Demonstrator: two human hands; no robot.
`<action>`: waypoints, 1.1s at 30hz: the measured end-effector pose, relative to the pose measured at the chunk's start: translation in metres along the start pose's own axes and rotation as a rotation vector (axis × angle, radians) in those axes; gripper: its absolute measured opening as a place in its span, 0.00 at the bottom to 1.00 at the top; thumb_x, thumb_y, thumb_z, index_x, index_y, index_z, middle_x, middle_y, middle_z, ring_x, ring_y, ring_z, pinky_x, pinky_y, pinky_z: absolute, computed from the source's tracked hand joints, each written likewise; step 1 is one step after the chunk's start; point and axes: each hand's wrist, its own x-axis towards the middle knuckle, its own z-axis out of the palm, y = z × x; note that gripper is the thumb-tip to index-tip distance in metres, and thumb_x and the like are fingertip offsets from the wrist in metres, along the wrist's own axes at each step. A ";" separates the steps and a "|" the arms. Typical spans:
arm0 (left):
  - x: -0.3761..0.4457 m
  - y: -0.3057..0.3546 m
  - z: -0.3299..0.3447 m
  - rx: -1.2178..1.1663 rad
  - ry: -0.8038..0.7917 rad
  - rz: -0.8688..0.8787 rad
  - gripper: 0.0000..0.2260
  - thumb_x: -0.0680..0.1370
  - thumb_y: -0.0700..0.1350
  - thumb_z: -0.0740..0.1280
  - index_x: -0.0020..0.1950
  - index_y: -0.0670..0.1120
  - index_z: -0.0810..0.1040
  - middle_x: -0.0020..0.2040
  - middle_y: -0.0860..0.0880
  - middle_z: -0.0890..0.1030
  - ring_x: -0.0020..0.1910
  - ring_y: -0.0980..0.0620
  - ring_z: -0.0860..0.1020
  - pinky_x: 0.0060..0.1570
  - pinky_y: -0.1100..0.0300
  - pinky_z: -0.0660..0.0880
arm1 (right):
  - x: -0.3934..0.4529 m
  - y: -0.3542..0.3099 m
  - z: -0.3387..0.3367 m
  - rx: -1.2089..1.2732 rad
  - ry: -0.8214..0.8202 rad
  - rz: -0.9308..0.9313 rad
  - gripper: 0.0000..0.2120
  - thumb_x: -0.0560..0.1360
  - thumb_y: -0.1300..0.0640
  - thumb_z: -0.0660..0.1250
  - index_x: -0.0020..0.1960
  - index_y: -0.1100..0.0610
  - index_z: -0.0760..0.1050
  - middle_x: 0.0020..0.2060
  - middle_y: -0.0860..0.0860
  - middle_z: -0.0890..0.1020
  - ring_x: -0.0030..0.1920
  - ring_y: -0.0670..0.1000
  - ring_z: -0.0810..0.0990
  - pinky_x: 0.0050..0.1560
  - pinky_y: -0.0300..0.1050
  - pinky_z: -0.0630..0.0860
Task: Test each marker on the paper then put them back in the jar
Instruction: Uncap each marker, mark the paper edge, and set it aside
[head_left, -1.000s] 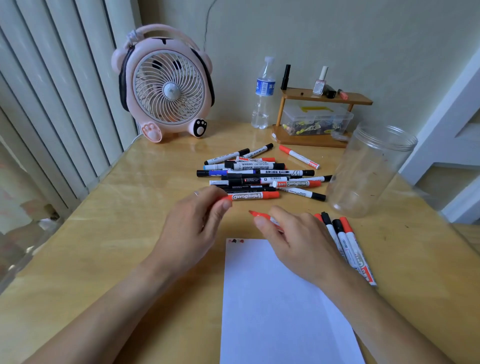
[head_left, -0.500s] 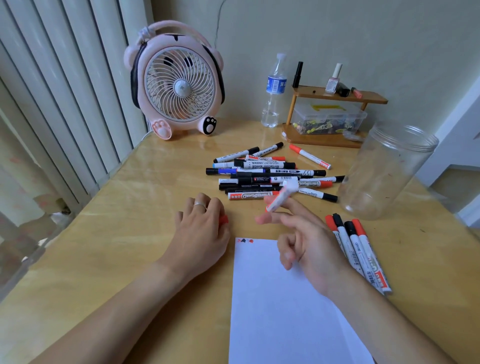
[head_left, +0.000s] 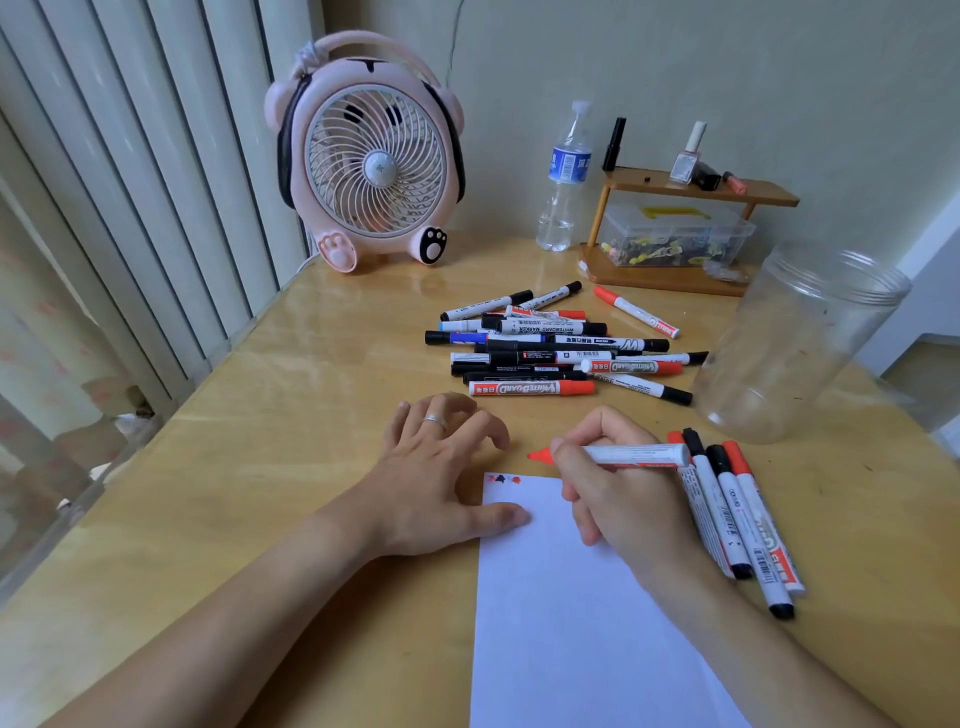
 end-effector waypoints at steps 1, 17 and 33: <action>0.000 0.000 0.000 -0.016 0.003 0.000 0.29 0.65 0.77 0.60 0.61 0.66 0.65 0.69 0.57 0.60 0.74 0.56 0.54 0.78 0.41 0.47 | 0.000 0.001 0.000 -0.030 0.029 0.005 0.10 0.78 0.60 0.69 0.40 0.57 0.71 0.28 0.57 0.76 0.20 0.55 0.70 0.26 0.42 0.62; -0.001 0.004 -0.002 -0.109 0.022 0.047 0.21 0.68 0.71 0.68 0.57 0.66 0.74 0.71 0.57 0.60 0.73 0.62 0.51 0.77 0.40 0.47 | 0.001 -0.004 0.003 -0.104 -0.015 0.098 0.07 0.75 0.63 0.67 0.39 0.61 0.71 0.26 0.58 0.76 0.21 0.57 0.74 0.23 0.41 0.64; -0.001 0.008 -0.005 -0.118 -0.003 0.051 0.18 0.71 0.67 0.73 0.57 0.65 0.75 0.71 0.56 0.60 0.74 0.60 0.52 0.77 0.41 0.48 | 0.002 -0.005 0.003 -0.112 -0.010 0.116 0.07 0.75 0.64 0.66 0.40 0.62 0.71 0.27 0.59 0.77 0.21 0.57 0.74 0.24 0.40 0.64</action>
